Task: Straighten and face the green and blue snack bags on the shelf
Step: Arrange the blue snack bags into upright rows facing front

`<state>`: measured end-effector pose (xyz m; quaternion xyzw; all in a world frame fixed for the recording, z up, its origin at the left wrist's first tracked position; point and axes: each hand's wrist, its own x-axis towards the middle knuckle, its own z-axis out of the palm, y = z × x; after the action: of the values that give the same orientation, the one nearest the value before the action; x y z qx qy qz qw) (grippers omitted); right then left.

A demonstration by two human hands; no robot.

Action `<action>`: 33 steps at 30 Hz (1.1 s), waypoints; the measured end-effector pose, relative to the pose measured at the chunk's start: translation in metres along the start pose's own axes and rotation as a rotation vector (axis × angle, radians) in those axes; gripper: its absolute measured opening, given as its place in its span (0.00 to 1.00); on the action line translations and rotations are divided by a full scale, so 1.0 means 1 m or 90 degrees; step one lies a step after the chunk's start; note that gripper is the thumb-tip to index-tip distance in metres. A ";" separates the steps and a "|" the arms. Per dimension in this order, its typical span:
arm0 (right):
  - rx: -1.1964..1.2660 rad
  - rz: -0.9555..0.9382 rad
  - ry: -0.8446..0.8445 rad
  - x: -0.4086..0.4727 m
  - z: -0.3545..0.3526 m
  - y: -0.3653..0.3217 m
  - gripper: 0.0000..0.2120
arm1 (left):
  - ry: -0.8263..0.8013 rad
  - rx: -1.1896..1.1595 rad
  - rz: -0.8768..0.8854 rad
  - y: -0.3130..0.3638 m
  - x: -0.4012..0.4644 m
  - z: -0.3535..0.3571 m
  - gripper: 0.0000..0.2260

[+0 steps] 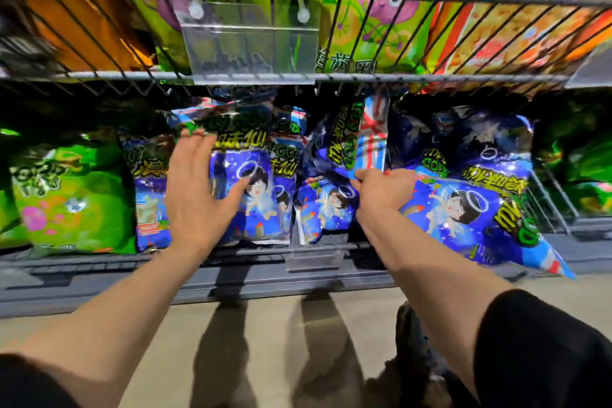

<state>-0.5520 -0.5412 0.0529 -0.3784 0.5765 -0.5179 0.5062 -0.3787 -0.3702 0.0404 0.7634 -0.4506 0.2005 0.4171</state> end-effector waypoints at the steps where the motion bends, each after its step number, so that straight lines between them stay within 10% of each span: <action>1: 0.047 0.015 -0.006 -0.002 -0.002 -0.003 0.15 | -0.046 -0.009 0.030 0.000 -0.001 0.001 0.30; 13: 0.137 0.072 -0.339 0.016 -0.042 -0.065 0.10 | -0.129 -0.032 0.132 0.036 0.005 0.017 0.22; 20: 0.274 0.139 -0.338 0.031 -0.061 -0.088 0.33 | -0.278 -0.355 -0.159 0.077 0.016 0.023 0.32; 23: 0.257 0.170 -0.316 0.032 -0.063 -0.087 0.24 | -0.410 -0.501 -0.309 0.088 0.017 0.026 0.40; 29: 0.203 0.178 -0.294 0.030 -0.053 -0.072 0.09 | -0.661 -0.670 -0.427 0.106 0.012 0.018 0.27; 33: 0.142 0.142 -0.314 0.030 -0.045 -0.062 0.12 | -0.578 -0.629 -0.472 0.104 0.009 0.023 0.23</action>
<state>-0.6070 -0.5714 0.1058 -0.3692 0.4137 -0.4117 0.7233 -0.4648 -0.4196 0.0806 0.5966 -0.3294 -0.5110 0.5239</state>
